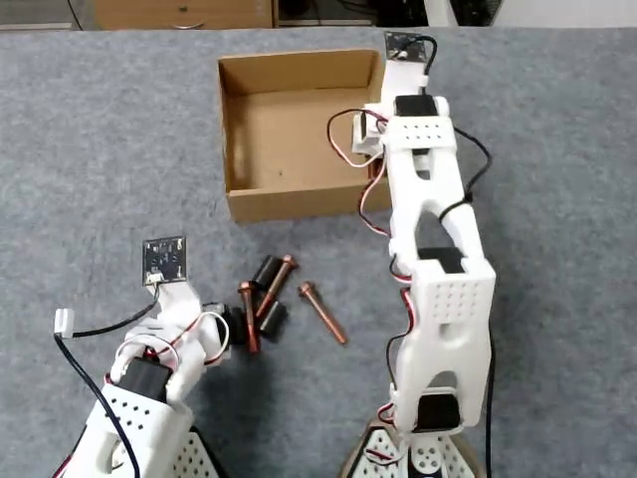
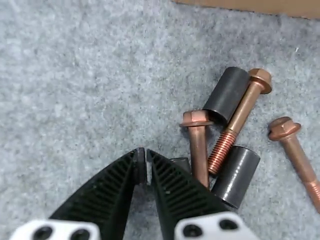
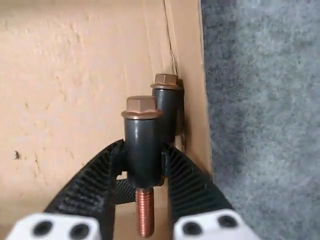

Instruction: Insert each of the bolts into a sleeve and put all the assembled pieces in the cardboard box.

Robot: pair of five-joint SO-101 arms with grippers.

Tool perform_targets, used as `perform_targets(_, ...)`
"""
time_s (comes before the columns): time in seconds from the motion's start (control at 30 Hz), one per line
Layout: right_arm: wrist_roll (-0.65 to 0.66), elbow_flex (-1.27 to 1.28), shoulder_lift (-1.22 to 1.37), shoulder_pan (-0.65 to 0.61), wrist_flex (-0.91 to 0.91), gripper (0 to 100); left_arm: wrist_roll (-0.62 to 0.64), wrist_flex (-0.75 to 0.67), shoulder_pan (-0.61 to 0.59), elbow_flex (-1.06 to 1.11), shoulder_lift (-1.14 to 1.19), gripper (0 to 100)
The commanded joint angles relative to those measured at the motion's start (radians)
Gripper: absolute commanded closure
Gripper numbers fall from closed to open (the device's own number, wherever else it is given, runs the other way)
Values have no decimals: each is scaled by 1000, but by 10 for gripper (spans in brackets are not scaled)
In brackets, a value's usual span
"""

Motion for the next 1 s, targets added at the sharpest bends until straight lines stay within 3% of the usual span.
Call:
perform_targets(0.0, -8, -62, -7, -15, 3, 988, -6, -15, -2, 5, -8, 981)
perform_targets(0.2, -8, -64, -8, -39, 25, 876, -8, -15, -2, 5, -8, 981)
perform_targets(0.47, -14, -124, -28, -45, 75, 875, -8, -15, -2, 5, -8, 981)
perform_targets(0.97, -9, -552, -254, -47, 621, 875, -3, -15, -8, 5, -8, 981)
